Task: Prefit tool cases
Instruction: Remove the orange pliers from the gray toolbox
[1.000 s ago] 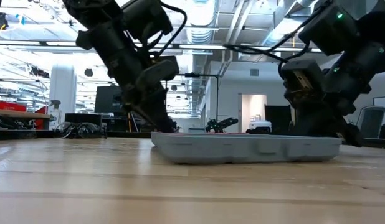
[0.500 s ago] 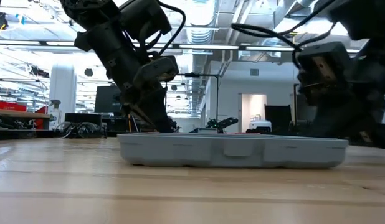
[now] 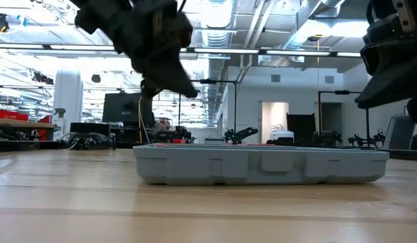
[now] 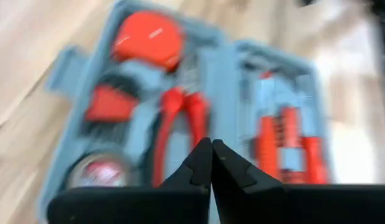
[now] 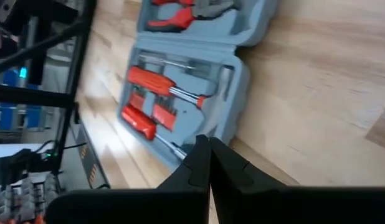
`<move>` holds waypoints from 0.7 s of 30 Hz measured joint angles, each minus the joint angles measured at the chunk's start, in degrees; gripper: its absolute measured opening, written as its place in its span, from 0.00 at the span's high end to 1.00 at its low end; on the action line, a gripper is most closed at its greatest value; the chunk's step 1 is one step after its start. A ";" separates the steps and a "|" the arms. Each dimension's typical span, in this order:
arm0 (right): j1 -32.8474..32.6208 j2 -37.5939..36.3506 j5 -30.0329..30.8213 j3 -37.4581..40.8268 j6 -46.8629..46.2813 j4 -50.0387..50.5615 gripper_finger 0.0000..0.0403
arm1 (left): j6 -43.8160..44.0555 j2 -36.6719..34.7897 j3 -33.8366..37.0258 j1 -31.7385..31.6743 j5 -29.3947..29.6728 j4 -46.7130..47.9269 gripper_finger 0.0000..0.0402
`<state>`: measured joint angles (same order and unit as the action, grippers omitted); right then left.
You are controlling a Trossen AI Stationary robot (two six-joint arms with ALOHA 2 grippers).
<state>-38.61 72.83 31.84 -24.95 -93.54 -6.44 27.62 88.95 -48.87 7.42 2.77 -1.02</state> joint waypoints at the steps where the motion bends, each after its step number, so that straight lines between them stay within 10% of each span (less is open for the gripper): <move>1: -0.09 -0.21 0.28 0.00 0.26 -0.02 0.97 | -0.65 -0.09 -0.02 0.00 -1.04 -1.32 1.00; 21: 10.37 -0.51 -6.40 -1.39 17.63 -10.80 0.97 | -3.39 0.37 -0.04 -6.37 -4.77 -3.95 1.00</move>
<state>-28.23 72.31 25.44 -26.34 -75.91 -17.24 24.23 89.32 -48.90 1.05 -2.01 -4.97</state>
